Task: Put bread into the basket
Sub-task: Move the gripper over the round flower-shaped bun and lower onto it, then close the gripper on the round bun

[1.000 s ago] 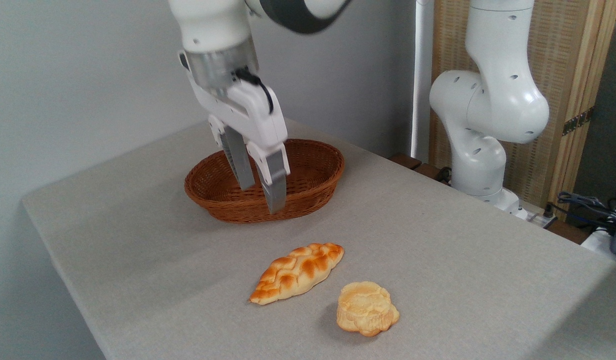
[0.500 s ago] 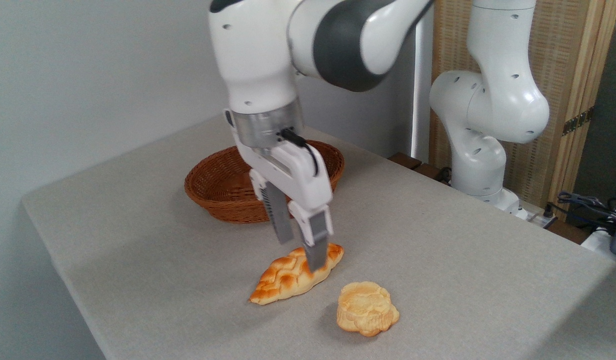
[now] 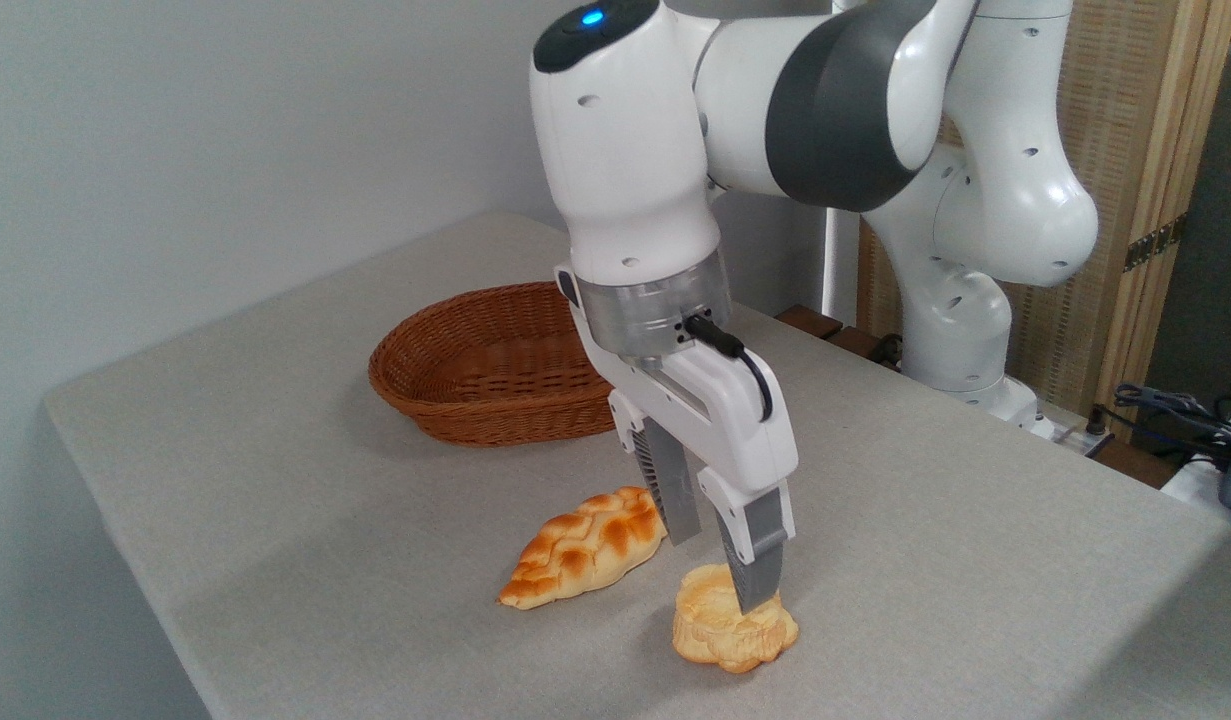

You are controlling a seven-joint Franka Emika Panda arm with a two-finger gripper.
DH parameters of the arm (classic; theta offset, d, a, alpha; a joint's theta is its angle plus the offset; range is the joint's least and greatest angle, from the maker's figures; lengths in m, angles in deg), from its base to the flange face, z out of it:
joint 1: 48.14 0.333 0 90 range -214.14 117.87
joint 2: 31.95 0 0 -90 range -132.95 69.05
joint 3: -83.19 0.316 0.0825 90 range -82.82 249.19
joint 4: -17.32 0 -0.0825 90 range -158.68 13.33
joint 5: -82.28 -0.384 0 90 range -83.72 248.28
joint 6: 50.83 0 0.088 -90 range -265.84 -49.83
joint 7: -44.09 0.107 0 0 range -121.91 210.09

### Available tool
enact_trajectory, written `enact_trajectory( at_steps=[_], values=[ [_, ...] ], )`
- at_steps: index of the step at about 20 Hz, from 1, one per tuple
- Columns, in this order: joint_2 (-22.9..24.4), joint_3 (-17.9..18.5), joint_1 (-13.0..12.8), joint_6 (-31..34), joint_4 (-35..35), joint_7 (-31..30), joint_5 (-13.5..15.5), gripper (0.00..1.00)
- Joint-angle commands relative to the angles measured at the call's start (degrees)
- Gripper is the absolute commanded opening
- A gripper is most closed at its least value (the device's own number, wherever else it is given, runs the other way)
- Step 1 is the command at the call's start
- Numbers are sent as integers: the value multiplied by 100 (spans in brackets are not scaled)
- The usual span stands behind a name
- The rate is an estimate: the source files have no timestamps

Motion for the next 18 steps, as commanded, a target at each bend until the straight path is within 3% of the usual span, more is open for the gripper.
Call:
enact_trajectory(
  at_steps=[1,12,13,15,16,18],
  values=[
    [41,69,-35,-226,-227,102,-97,100],
    [-249,60,-61,-640,-377,102,-97,97],
    [-258,60,-52,-631,-377,102,-97,86],
    [-249,60,-52,-614,-377,110,-88,55],
    [-249,60,-61,-605,-386,110,-88,49],
    [-249,60,-61,-587,-394,110,-88,49]
  ],
)
